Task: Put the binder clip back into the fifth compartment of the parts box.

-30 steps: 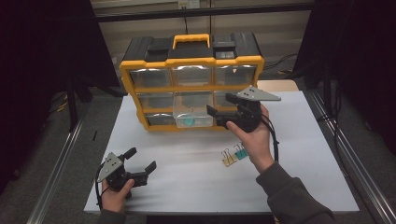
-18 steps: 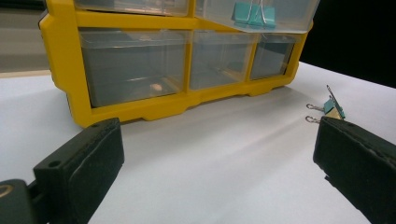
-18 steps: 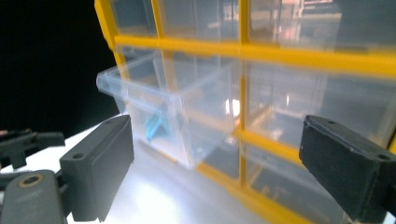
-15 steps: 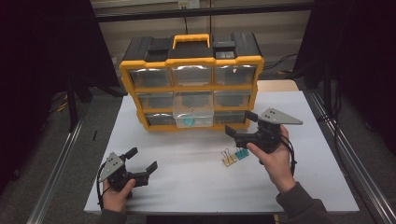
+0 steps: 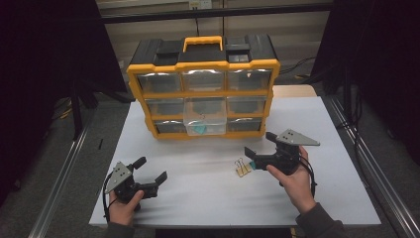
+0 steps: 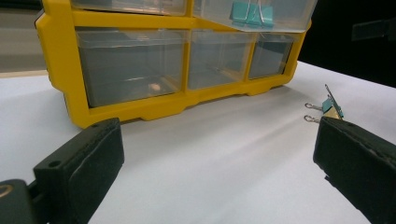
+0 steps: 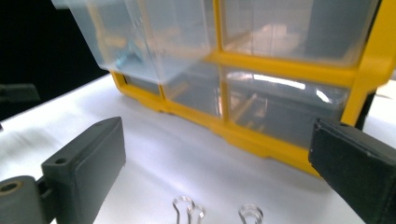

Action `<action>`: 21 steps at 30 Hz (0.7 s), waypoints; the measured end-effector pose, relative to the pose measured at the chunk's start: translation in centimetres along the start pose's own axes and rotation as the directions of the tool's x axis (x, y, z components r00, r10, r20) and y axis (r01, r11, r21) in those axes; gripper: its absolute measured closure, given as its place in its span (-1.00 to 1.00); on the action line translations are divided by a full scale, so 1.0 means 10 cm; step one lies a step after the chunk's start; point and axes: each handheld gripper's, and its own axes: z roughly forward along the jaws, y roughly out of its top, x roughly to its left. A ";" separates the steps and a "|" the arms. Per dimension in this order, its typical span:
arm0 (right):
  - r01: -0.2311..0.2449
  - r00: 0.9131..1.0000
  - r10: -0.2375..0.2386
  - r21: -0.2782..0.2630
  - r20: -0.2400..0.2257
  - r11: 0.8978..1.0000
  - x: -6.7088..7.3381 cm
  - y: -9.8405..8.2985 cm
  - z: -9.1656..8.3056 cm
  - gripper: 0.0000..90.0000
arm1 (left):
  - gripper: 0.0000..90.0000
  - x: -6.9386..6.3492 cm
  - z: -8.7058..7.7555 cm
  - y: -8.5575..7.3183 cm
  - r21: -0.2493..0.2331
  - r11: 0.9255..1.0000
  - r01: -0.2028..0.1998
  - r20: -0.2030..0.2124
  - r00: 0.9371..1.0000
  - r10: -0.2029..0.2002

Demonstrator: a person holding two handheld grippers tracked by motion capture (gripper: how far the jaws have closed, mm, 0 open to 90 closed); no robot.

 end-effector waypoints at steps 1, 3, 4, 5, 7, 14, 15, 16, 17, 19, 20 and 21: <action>-0.003 1.000 0.003 0.007 0.008 1.000 -0.01 -0.02 0.00 -0.90 | -0.96 0.00 0.00 0.00 -0.001 1.000 0.002 -0.002 1.000 -0.002; -0.010 1.000 0.010 0.028 0.011 1.000 -0.03 -0.06 0.01 -0.87 | -0.96 0.00 0.00 0.00 -0.001 1.000 0.003 0.003 1.000 -0.003; -0.011 1.000 0.011 0.037 0.012 0.999 -0.03 -0.08 0.02 -0.85 | -0.96 0.00 0.00 0.00 -0.001 1.000 0.004 0.004 1.000 -0.004; -0.012 1.000 0.011 0.044 0.016 0.999 -0.04 -0.09 0.02 -0.83 | -0.96 0.00 0.00 0.00 -0.002 1.000 0.003 0.004 1.000 -0.003; -0.005 1.000 0.004 0.067 0.016 0.998 -0.06 -0.12 0.03 -0.74 | -0.96 0.00 0.00 0.00 0.000 1.000 -0.001 0.000 1.000 0.001; -0.055 0.998 0.049 0.152 0.042 0.987 -0.16 -0.24 0.05 -0.54 | -0.96 0.01 0.00 0.00 0.003 1.000 -0.004 0.008 1.000 0.004; -0.057 0.998 0.050 0.162 0.043 0.985 -0.17 -0.26 0.06 -0.49 | -0.96 0.01 0.00 0.00 0.003 1.000 -0.003 0.009 1.000 0.003; -0.056 0.998 0.049 0.171 0.045 0.984 -0.18 -0.28 0.07 -0.45 | -0.96 0.00 0.00 0.00 0.003 1.000 -0.002 0.010 1.000 0.002; -0.058 0.998 0.050 0.182 0.047 0.982 -0.19 -0.30 0.07 -0.44 | -0.96 0.00 0.01 0.00 0.003 1.000 0.006 0.015 1.000 -0.006; -0.059 0.997 0.050 0.207 0.050 0.977 -0.20 -0.34 0.09 -0.38 | -0.96 0.00 0.01 0.00 0.002 1.000 0.005 0.017 1.000 -0.005; -0.059 0.998 0.049 0.217 0.050 0.974 -0.20 -0.35 0.11 -0.34 | -0.96 0.00 0.01 0.00 0.002 1.000 0.006 0.015 1.000 -0.006; -0.061 0.997 0.051 0.230 0.051 0.971 -0.21 -0.37 0.12 -0.33 | -0.96 0.00 0.01 0.00 0.002 1.000 0.004 0.017 1.000 -0.004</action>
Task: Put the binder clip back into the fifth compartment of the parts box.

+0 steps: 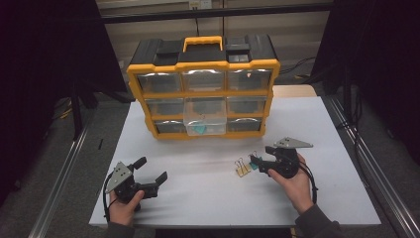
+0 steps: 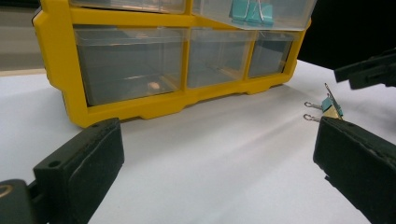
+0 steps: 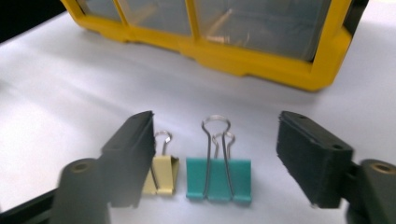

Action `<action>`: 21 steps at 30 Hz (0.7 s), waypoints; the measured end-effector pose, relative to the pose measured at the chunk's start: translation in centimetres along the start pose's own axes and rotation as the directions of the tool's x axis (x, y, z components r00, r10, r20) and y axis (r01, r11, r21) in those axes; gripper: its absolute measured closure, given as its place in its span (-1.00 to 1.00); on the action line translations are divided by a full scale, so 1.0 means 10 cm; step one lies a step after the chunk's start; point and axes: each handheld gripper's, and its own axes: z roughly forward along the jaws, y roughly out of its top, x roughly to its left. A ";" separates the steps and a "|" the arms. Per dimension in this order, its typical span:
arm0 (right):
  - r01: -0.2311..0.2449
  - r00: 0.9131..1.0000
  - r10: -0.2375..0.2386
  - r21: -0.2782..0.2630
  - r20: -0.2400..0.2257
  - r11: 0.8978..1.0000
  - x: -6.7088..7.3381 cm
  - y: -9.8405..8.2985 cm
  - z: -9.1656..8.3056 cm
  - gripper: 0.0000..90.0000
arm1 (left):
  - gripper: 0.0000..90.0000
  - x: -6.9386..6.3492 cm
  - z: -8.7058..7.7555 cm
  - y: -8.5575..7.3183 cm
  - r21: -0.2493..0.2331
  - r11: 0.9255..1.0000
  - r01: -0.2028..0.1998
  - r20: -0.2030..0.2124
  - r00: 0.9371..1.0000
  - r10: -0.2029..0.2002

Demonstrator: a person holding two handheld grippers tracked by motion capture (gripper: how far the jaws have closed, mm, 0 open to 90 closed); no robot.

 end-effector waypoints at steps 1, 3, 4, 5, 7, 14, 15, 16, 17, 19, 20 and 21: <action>0.005 1.000 -0.005 0.017 0.001 1.000 0.00 -0.01 0.02 -0.32 | -0.96 0.00 0.00 0.00 0.000 1.000 -0.002 -0.002 1.000 0.002; 0.028 1.000 -0.028 0.036 0.009 0.999 0.00 -0.02 0.05 -0.26 | -0.96 0.00 0.00 0.00 0.001 1.000 -0.003 -0.003 1.000 0.003; 0.037 0.999 -0.038 0.047 0.016 0.998 0.01 -0.03 0.06 -0.24 | -0.96 0.00 0.00 0.00 0.000 1.000 0.000 -0.002 1.000 0.000; 0.046 0.999 -0.047 0.054 0.020 0.998 0.01 -0.03 0.07 -0.23 | -0.96 0.00 0.00 0.00 0.001 1.000 0.001 -0.007 1.000 -0.001; 0.044 0.999 -0.045 0.073 0.017 0.996 0.01 -0.03 0.10 -0.19 | -0.96 0.00 0.00 0.00 0.001 1.000 0.000 0.001 1.000 0.000; 0.068 0.996 -0.075 0.139 0.046 0.988 0.02 -0.07 0.16 -0.10 | -0.96 0.00 0.00 0.00 0.001 1.000 -0.004 -0.008 1.000 0.004; 0.071 0.995 -0.079 0.142 0.054 0.987 0.02 -0.07 0.17 -0.08 | -0.96 0.00 0.00 0.00 0.000 1.000 -0.002 -0.007 1.000 0.002; 0.071 0.995 -0.080 0.146 0.058 0.987 0.02 -0.07 0.18 -0.07 | -0.96 0.00 0.01 0.00 -0.001 1.000 -0.003 -0.007 1.000 0.003; 0.077 0.995 -0.086 0.153 0.051 0.985 0.01 -0.08 0.19 -0.06 | -0.96 -0.01 0.01 0.00 -0.002 1.000 -0.001 -0.008 1.000 0.001; 0.072 0.995 -0.083 0.167 0.057 0.983 0.02 -0.09 0.21 -0.04 | -0.96 0.00 0.00 0.00 -0.001 1.000 -0.005 -0.007 1.000 0.005; 0.082 0.994 -0.094 0.172 0.059 0.982 0.03 -0.09 0.22 -0.02 | -0.96 0.00 0.00 0.00 -0.001 1.000 -0.004 -0.008 1.000 0.004; 0.095 0.993 -0.106 0.176 0.053 0.980 0.04 -0.09 0.22 0.07 | -0.96 0.00 0.00 0.00 0.000 1.000 -0.003 -0.003 1.000 0.003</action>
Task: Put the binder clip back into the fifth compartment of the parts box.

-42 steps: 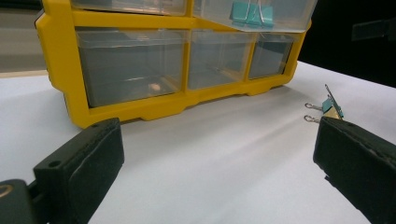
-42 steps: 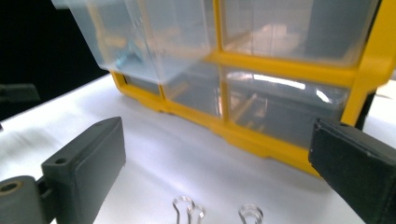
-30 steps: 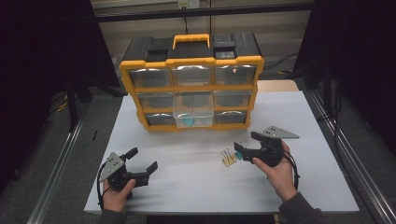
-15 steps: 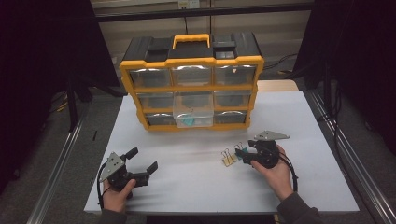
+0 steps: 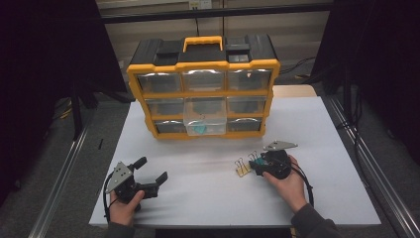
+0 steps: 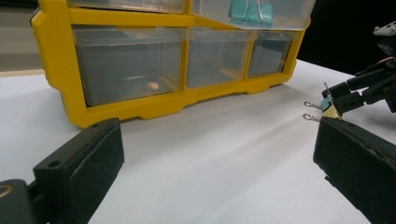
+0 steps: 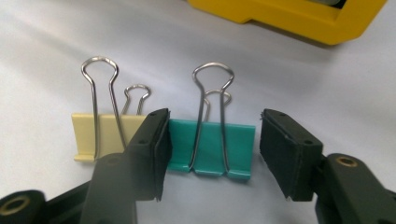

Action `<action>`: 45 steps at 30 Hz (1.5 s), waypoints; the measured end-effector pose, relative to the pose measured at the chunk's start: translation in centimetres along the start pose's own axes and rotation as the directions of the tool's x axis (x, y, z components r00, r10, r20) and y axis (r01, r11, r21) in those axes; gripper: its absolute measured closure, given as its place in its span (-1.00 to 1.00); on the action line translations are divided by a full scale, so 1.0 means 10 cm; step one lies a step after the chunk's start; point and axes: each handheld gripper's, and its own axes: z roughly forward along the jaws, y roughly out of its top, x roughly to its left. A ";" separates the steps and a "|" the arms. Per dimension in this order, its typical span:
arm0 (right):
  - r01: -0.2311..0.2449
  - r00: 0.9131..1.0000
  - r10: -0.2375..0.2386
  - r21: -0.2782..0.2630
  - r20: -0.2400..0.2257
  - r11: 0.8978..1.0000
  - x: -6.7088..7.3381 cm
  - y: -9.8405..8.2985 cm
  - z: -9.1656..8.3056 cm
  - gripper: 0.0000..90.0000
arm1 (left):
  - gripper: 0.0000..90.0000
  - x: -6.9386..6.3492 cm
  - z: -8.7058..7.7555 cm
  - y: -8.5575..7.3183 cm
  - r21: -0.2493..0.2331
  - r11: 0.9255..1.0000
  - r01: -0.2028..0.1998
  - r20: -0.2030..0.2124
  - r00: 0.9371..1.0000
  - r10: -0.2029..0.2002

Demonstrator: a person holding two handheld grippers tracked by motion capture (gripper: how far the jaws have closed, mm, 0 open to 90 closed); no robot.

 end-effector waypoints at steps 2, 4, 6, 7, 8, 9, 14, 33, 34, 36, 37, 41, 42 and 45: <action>0.003 1.000 -0.003 0.005 0.010 1.000 0.03 0.00 -0.01 0.09 | -0.96 0.00 0.00 0.00 -0.002 1.000 0.001 -0.002 1.000 -0.001; 0.014 1.000 -0.014 -0.012 0.011 1.000 0.03 0.01 -0.02 0.12 | -0.96 0.00 0.00 0.00 -0.003 1.000 0.003 -0.002 1.000 -0.003; 0.005 1.000 -0.004 -0.036 0.017 0.999 0.01 0.02 -0.06 0.12 | -0.96 0.00 0.00 0.00 -0.002 1.000 -0.006 -0.010 1.000 0.006; -0.002 1.000 0.002 -0.054 0.017 0.999 0.00 0.02 -0.08 0.12 | -0.96 -0.01 0.00 0.00 -0.003 1.000 -0.001 -0.007 1.000 0.001; -0.013 1.000 0.014 -0.076 0.017 0.997 0.00 0.03 -0.11 0.12 | -0.96 -0.01 0.00 0.01 0.000 1.000 -0.010 -0.018 1.000 0.010; -0.019 1.000 0.021 -0.098 0.013 0.995 -0.01 0.04 -0.13 0.12 | -0.96 -0.01 0.00 0.01 -0.001 1.000 -0.010 -0.017 1.000 0.010; -0.069 0.998 0.066 -0.180 -0.020 0.981 -0.03 0.08 -0.25 0.12 | -0.96 -0.01 0.01 0.00 -0.002 1.000 -0.003 -0.007 1.000 0.003; -0.096 0.995 0.072 -0.374 -0.076 0.922 0.08 0.41 -0.58 0.12 | -0.96 0.00 0.01 0.00 -0.001 1.000 -0.008 -0.004 1.000 0.008; -0.100 0.994 0.075 -0.380 -0.079 0.920 0.08 0.43 -0.59 0.12 | -0.96 0.00 0.01 0.00 -0.002 1.000 -0.007 -0.004 1.000 0.007; -0.106 0.993 0.080 -0.393 -0.084 0.913 0.08 0.47 -0.62 0.12 | -0.96 0.00 0.01 0.01 0.002 1.000 -0.012 -0.003 1.000 0.012; -0.104 0.994 0.076 -0.397 -0.084 0.912 0.08 0.49 -0.63 0.12 | -0.96 0.00 0.01 0.00 0.000 1.000 -0.009 -0.003 1.000 0.009; -0.103 0.994 0.074 -0.412 -0.085 0.905 0.09 0.56 -0.68 0.12 | -0.96 -0.01 0.01 0.01 -0.004 1.000 -0.006 -0.003 1.000 0.006; -0.100 0.994 0.070 -0.416 -0.088 0.904 0.09 0.58 -0.69 0.12 | -0.96 -0.01 0.01 0.01 -0.003 1.000 -0.008 -0.003 1.000 0.008; -0.096 0.994 0.064 -0.425 -0.089 0.900 0.11 0.63 -0.72 0.12 | -0.96 -0.01 0.01 0.01 -0.005 1.000 -0.006 -0.012 1.000 0.006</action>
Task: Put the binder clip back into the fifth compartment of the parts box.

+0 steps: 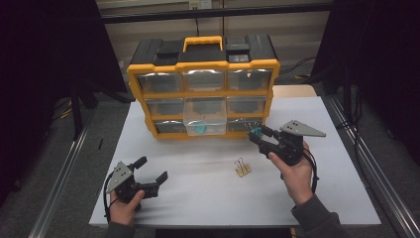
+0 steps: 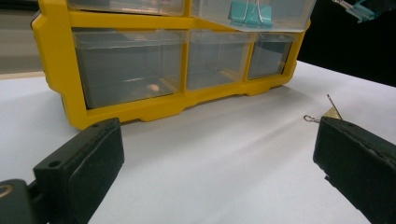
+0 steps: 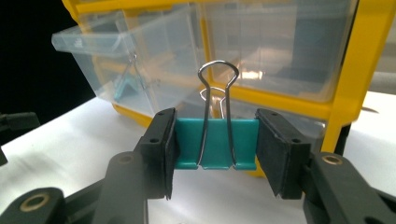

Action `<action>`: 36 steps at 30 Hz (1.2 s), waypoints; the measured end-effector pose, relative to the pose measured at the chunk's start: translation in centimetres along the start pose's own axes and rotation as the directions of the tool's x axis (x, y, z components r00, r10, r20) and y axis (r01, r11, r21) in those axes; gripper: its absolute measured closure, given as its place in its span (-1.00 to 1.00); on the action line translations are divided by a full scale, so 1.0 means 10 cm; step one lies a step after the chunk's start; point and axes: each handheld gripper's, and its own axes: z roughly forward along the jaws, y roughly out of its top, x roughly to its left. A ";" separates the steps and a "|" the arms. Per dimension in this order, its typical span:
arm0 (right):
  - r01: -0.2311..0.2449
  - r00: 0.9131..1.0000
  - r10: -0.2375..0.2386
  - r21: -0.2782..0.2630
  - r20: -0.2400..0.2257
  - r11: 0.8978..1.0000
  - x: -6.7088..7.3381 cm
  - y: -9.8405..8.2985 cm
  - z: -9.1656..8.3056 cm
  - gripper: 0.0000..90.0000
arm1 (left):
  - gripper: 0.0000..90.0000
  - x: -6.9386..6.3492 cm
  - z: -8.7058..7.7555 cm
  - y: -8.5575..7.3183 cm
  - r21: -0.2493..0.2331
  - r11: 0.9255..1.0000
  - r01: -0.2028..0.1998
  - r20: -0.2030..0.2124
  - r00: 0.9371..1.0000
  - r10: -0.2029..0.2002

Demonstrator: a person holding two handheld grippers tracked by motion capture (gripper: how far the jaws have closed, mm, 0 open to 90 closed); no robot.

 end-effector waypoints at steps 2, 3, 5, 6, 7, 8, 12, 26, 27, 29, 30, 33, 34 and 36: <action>0.001 1.000 -0.001 -0.007 -0.005 1.000 0.01 0.04 0.00 0.12 | -0.96 0.00 0.00 0.00 -0.004 1.000 0.002 0.007 1.000 -0.002; 0.000 1.000 0.000 -0.008 -0.006 1.000 0.01 0.07 0.00 0.12 | -0.96 0.01 0.00 0.00 -0.001 1.000 -0.001 0.007 1.000 0.001; -0.002 1.000 0.002 -0.016 -0.011 1.000 0.03 0.11 0.00 0.12 | -0.96 0.00 0.00 0.00 0.000 1.000 -0.001 0.009 1.000 0.001; 0.001 1.000 -0.001 -0.018 -0.010 1.000 0.03 0.13 0.00 0.12 | -0.96 0.00 0.00 0.00 -0.001 1.000 -0.001 0.009 1.000 0.001; -0.001 1.000 0.000 -0.019 -0.012 1.000 0.04 0.15 0.01 0.12 | -0.96 0.00 0.00 0.00 -0.001 1.000 -0.002 0.010 1.000 0.002; 0.003 1.000 -0.003 -0.022 -0.013 1.000 0.04 0.17 0.01 0.12 | -0.96 0.00 0.00 0.00 -0.002 1.000 0.001 0.008 1.000 -0.001; 0.012 1.000 -0.012 -0.038 -0.014 0.999 0.07 0.27 0.02 0.12 | -0.96 0.01 0.00 0.00 -0.005 1.000 0.001 0.008 1.000 -0.001; 0.018 0.999 -0.020 -0.076 -0.029 0.997 0.15 0.52 0.11 0.12 | -0.96 0.01 -0.01 0.01 -0.002 1.000 -0.005 0.001 1.000 0.005; 0.016 0.999 -0.019 -0.077 -0.031 0.997 0.15 0.54 0.12 0.12 | -0.96 0.01 -0.01 0.01 -0.001 1.000 -0.006 0.001 1.000 0.006; 0.013 0.999 -0.016 -0.080 -0.035 0.997 0.17 0.56 0.14 0.12 | -0.96 0.01 0.00 0.00 -0.007 1.000 0.002 0.000 1.000 -0.002; 0.016 0.999 -0.019 -0.082 -0.035 0.997 0.18 0.58 0.15 0.12 | -0.96 0.01 0.00 0.01 -0.007 1.000 0.002 0.000 1.000 -0.002; 0.020 0.999 -0.023 -0.087 -0.038 0.996 0.20 0.63 0.17 0.12 | -0.96 0.01 -0.01 0.01 -0.007 1.000 0.002 0.000 1.000 -0.002; 0.019 0.999 -0.022 -0.090 -0.037 0.996 0.21 0.64 0.17 0.12 | -0.96 0.01 -0.01 0.01 -0.007 1.000 0.002 0.000 1.000 -0.002; 0.019 0.999 -0.023 -0.092 -0.040 0.996 0.22 0.68 0.19 0.12 | -0.96 0.01 -0.01 0.01 -0.008 1.000 0.005 0.000 1.000 -0.005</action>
